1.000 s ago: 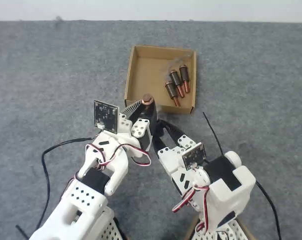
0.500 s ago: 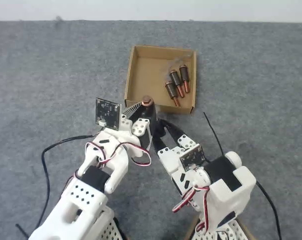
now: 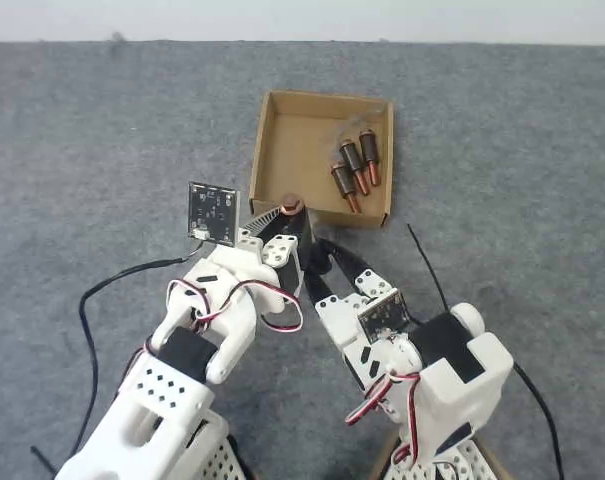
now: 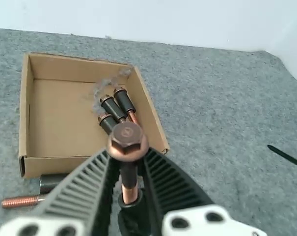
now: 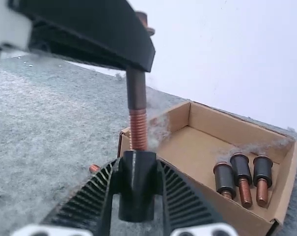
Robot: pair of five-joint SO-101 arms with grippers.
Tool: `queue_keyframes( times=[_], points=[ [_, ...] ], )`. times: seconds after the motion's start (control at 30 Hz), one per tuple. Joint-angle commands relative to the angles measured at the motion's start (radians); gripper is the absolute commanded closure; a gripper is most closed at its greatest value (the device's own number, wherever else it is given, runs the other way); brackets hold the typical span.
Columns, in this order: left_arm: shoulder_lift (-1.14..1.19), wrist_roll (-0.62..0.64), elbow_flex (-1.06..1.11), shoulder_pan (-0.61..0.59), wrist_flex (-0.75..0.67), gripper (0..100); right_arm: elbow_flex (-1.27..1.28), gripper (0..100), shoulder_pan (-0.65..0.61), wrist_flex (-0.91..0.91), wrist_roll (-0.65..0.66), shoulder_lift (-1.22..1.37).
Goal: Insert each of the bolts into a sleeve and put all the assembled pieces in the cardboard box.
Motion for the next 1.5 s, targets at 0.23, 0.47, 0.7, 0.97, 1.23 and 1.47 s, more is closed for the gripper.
queue_keyframes(
  times=[0.23, 0.47, 0.7, 0.97, 1.23, 1.47],
  points=[
    [-0.008, 0.087, -0.208, 0.008, 0.137, 99, -0.064, 99.1, 0.031, -0.07, 0.018, -0.013],
    [0.114, 0.089, -0.268, 0.009, 0.157, 99, -0.077, 99.1, 0.047, -0.093, 0.017, -0.013],
    [0.318, 0.083, -0.387, 0.003, 0.238, 99, -0.074, 99.1, 0.051, -0.093, 0.018, -0.013],
    [0.325, 0.026, -0.351, 0.008, 0.235, 99, -0.077, 99.1, 0.053, -0.085, 0.018, -0.013],
    [0.325, 0.026, -0.278, 0.029, 0.233, 99, -0.077, 99.1, 0.054, -0.085, 0.02, -0.013],
    [0.325, 0.025, -0.194, 0.091, 0.14, 99, -0.077, 99.1, 0.085, -0.085, 0.015, -0.013]
  ],
)
